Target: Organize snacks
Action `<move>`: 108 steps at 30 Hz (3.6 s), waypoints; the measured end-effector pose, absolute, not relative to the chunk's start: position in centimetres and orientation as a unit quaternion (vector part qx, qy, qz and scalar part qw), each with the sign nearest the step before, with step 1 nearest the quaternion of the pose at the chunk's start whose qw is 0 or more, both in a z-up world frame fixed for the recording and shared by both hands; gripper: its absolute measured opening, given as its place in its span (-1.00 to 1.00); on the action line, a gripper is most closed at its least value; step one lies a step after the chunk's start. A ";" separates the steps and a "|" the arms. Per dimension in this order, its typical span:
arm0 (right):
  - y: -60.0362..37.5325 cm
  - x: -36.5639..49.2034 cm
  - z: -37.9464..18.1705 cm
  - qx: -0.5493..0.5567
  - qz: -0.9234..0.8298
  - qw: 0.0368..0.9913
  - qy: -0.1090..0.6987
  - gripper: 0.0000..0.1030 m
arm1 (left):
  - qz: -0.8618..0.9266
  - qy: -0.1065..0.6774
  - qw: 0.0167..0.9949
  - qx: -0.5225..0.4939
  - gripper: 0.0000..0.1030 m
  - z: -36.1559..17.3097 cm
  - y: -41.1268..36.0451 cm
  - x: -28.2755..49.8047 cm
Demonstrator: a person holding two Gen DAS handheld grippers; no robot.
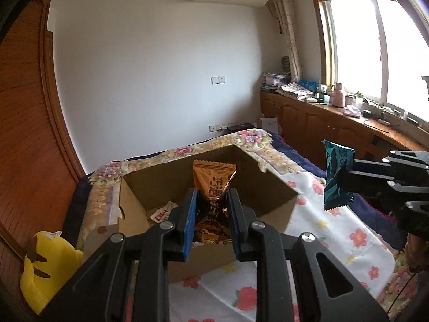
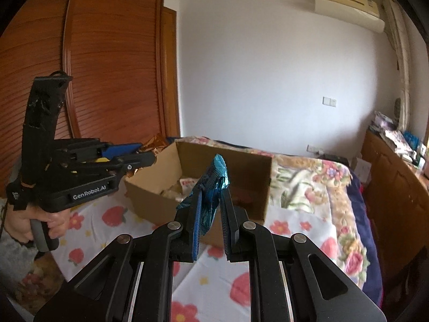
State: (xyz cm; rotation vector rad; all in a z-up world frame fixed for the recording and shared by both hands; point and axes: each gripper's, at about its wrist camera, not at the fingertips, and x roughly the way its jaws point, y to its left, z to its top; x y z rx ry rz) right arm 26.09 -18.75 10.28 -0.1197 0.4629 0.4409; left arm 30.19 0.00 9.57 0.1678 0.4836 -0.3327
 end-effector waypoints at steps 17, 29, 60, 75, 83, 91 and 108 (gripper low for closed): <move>-15.4 37.1 5.0 -0.074 0.232 0.931 0.272 -0.79 | -0.151 0.282 0.946 0.056 -0.60 3.5 2.3 39.9; -13.6 39.3 2.2 -0.077 0.235 0.922 0.299 -0.78 | -0.144 0.290 0.945 0.049 -0.59 1.2 2.8 40.9; -15.7 33.1 6.9 -0.051 0.214 0.938 0.268 -0.64 | -0.128 0.241 0.960 0.060 -0.48 6.9 2.9 32.6; -16.8 24.6 8.6 -0.039 0.195 0.948 0.248 -0.64 | -0.134 0.221 0.964 0.065 -0.46 8.1 2.5 23.6; -16.9 21.3 9.1 -0.037 0.187 0.952 0.239 -0.61 | -0.136 0.211 0.966 0.062 -0.43 8.6 2.4 20.6; -16.9 18.8 9.2 -0.033 0.174 0.956 0.235 -0.50 | -0.133 0.212 0.967 0.043 -0.36 8.1 2.9 17.9; -17.9 13.3 8.3 -0.023 0.130 0.966 0.221 -0.02 | -0.106 0.195 0.973 0.055 -0.12 7.0 2.6 12.0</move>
